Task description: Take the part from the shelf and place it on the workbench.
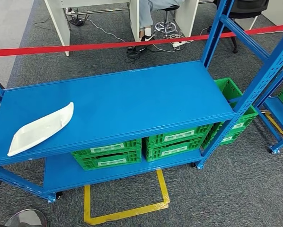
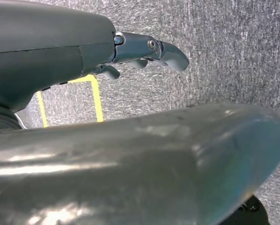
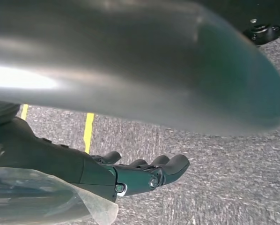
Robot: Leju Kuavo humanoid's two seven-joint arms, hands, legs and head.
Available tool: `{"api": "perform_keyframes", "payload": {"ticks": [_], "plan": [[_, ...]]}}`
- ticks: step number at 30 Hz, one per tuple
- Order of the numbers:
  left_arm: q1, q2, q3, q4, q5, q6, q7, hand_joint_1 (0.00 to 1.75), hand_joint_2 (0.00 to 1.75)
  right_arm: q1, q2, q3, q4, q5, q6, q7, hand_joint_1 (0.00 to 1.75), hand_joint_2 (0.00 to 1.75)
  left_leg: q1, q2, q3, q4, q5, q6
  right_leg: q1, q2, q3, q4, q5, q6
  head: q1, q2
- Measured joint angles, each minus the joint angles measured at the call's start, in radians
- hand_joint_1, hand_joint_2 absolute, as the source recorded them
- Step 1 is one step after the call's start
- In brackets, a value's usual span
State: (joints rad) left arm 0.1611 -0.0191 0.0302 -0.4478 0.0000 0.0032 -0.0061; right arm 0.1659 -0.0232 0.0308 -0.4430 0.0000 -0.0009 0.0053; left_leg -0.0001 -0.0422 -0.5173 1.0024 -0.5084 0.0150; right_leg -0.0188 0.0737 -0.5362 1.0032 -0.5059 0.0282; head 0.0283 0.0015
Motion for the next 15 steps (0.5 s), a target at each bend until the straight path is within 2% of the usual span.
{"api": "perform_keyframes", "payload": {"ticks": [15], "plan": [[-0.004,0.001,0.0,0.012,0.0,0.0,0.0,0.0,0.0,-0.008,0.007,-0.011,0.021,0.0,0.002,-0.001,0.0,0.0,0.0,0.0,0.0,0.0,0.0,0.0,0.0,0.0,0.0,0.0,0.0,0.0,0.0,0.0]]}}
